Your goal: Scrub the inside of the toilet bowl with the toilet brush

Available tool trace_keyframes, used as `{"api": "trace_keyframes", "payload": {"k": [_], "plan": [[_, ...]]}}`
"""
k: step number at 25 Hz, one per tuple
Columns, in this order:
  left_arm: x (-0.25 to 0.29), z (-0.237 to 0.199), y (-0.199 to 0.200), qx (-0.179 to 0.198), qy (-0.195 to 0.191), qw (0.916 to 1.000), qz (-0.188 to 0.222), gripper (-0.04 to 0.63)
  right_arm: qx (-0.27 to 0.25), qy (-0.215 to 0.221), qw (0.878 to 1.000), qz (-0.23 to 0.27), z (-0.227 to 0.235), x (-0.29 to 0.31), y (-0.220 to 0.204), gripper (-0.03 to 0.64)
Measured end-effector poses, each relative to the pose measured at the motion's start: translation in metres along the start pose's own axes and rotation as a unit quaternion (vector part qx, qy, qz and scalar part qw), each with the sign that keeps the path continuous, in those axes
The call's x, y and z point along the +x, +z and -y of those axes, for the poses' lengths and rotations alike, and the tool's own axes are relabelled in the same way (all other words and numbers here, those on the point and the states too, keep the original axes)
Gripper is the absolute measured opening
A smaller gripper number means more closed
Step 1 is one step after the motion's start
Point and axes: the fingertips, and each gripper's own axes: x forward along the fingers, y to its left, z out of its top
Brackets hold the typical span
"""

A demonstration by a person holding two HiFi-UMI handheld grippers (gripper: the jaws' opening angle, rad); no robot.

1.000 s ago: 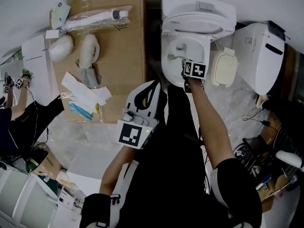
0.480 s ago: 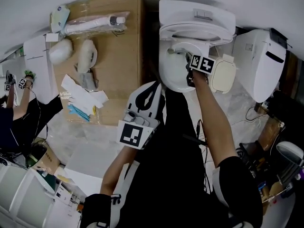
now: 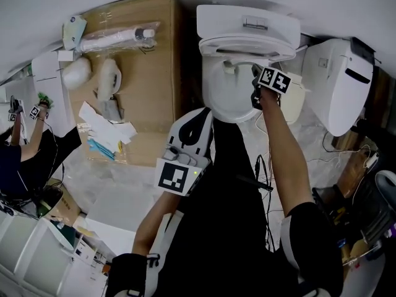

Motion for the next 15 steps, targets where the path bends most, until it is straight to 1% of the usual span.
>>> {"api": "trace_keyframes", "payload": {"k": [4, 7, 11, 15], "plan": [[0.008, 0.009, 0.006, 0.000, -0.009, 0.9998, 0.016, 0.009, 0.007, -0.007, 1.000, 0.009, 0.020, -0.007, 0.009, 0.126], [0.011, 0.017, 0.003, 0.001, -0.015, 0.9998, 0.008, 0.009, 0.011, -0.016, 1.000, 0.013, 0.036, -0.015, 0.012, 0.126], [0.014, 0.028, 0.004, 0.008, -0.028, 0.9994, 0.016, 0.009, 0.018, -0.031, 0.999, 0.020, 0.058, -0.028, 0.009, 0.126], [0.012, 0.036, -0.007, 0.006, -0.041, 0.9991, -0.006, 0.009, 0.027, -0.044, 0.998, 0.028, 0.078, -0.041, 0.003, 0.126]]}}
